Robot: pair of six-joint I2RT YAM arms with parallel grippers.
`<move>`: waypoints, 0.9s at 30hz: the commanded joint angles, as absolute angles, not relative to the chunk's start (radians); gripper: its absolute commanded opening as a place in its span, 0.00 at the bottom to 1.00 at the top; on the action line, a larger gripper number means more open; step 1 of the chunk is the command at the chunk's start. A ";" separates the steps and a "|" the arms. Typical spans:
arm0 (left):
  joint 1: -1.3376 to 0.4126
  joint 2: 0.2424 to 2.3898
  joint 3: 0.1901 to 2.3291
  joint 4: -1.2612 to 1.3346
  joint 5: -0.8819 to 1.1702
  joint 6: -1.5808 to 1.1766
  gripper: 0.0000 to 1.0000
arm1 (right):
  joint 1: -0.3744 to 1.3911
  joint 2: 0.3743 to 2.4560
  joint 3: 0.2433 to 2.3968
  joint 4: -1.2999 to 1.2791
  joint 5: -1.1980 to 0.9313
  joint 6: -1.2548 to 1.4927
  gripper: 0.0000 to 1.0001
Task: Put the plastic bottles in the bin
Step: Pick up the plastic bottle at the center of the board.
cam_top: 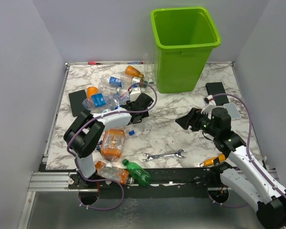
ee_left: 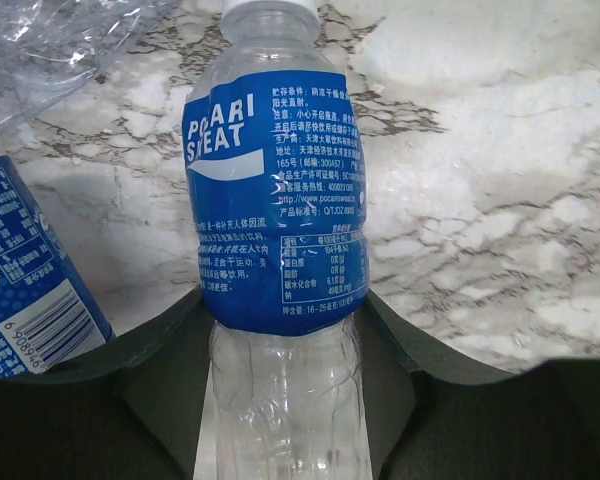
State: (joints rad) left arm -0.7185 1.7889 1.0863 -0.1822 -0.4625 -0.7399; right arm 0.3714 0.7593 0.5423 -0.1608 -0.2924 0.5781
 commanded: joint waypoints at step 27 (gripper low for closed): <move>-0.738 0.942 0.451 0.730 0.228 -0.069 0.36 | 0.581 0.919 0.876 0.150 -0.260 0.614 0.88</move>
State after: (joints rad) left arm -0.7334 0.9722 0.4408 0.5972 0.1753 -0.0742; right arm 0.5102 0.8513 0.8234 0.0971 -0.4007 0.6273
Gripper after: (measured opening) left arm 0.547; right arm 0.892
